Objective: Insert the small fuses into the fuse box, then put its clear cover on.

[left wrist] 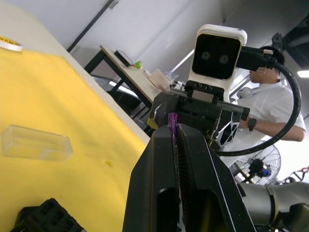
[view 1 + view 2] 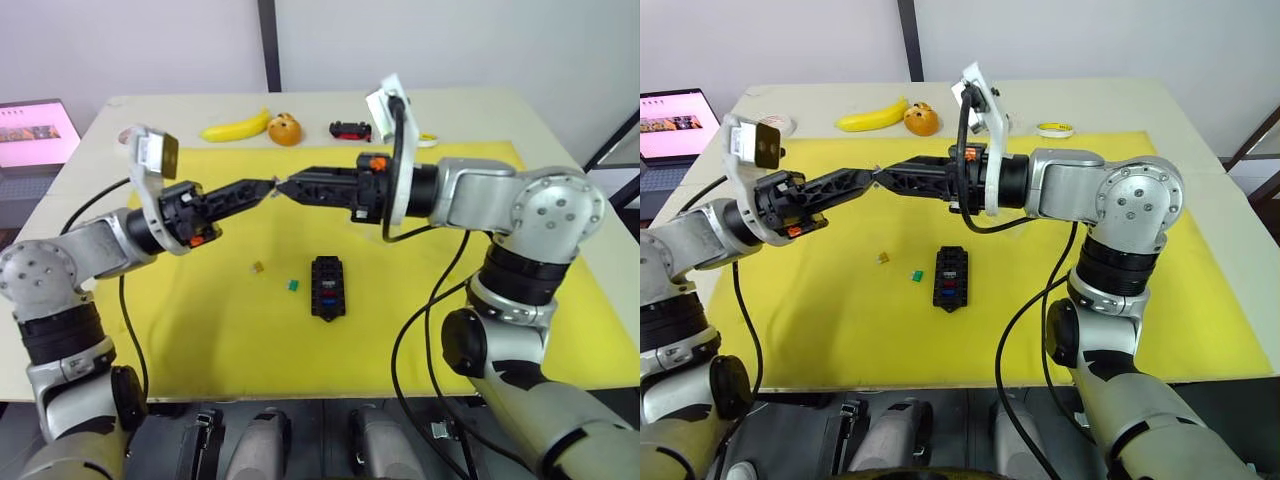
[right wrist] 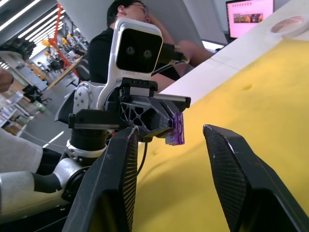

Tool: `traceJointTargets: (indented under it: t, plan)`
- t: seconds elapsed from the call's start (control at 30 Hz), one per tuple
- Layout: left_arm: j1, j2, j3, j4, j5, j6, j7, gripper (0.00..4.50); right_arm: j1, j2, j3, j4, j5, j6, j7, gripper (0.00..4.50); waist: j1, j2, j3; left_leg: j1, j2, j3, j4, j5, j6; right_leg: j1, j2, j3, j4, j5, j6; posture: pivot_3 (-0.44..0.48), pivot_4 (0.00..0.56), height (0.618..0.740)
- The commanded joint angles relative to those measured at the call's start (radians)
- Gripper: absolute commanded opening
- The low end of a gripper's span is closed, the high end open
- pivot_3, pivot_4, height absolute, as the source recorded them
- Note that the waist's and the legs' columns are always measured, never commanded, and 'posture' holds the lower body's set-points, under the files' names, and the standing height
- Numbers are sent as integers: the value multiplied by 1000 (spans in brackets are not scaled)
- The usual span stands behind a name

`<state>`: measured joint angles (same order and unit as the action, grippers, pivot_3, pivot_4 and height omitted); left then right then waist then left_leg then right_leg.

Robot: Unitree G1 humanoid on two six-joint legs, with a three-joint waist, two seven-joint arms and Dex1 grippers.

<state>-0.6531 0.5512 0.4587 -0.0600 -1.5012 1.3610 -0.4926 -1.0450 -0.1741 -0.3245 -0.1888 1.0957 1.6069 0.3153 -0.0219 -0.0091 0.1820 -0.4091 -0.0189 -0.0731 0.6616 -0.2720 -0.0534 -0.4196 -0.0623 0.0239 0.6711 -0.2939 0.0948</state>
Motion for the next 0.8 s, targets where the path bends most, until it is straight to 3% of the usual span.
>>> traceJointTargets:
  t: [0.03, 0.8]
  plan:
    - [2, 24, -7, -24, -42, -36, -11, 0, -4, 3, -18, 8, 95, 8, -67, 2146, 0, 0, 0, 0, 0, 0, 0, 0, 0, 0, 0, 0, 0, 0, 0, 0, 150, 740]
    - [51, 76, -69, -41, -89, -123, -21, 0, 24, -70, 65, 89, 452, -103, -349, 2146, -21, 0, 0, 0, 0, 1, 0, -3, 6, 0, 1, 0, 0, 0, 0, 0, 150, 740]
